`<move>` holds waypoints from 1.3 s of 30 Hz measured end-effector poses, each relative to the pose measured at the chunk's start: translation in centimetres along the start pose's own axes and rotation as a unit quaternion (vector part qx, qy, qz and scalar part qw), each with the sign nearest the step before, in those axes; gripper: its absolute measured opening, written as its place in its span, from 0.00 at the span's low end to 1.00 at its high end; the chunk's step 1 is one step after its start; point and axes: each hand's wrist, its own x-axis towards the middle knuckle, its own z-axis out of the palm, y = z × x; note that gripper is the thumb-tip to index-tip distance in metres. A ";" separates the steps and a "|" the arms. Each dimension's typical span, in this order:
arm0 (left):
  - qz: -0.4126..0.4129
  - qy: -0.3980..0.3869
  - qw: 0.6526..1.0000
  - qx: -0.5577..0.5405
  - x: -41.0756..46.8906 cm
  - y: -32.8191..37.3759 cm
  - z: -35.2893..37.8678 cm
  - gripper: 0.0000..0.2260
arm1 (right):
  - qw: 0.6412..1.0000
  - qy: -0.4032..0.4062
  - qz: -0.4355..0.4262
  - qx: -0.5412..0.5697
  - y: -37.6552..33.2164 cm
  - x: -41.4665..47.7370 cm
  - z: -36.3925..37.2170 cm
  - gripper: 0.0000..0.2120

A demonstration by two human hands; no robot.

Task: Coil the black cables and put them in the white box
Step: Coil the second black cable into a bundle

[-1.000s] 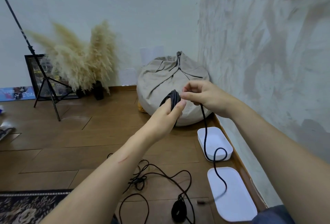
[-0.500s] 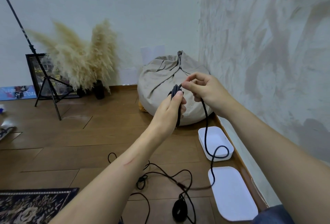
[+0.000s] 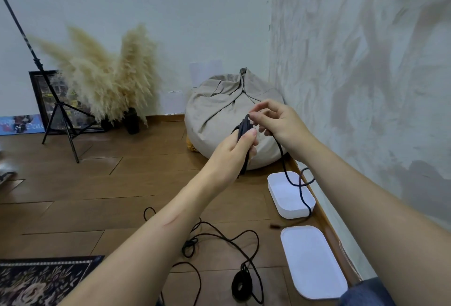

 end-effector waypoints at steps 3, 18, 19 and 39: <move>0.013 -0.008 1.000 -0.024 -0.2 0.7 0.0 0.21 | 0.999 -0.017 0.019 0.037 0.5 -0.1 0.1 0.05; 0.049 0.021 0.995 -0.082 -0.1 2.2 -0.9 0.19 | 0.992 -0.047 0.056 0.105 1.4 -1.6 3.7 0.16; 0.048 0.023 0.995 -0.089 -0.1 2.2 -0.8 0.20 | 0.993 -0.038 0.048 0.101 1.5 -1.5 3.7 0.13; 0.015 0.274 0.954 0.116 2.4 -1.3 -3.1 0.31 | 0.927 -0.313 0.078 -0.194 0.7 -2.1 7.0 0.08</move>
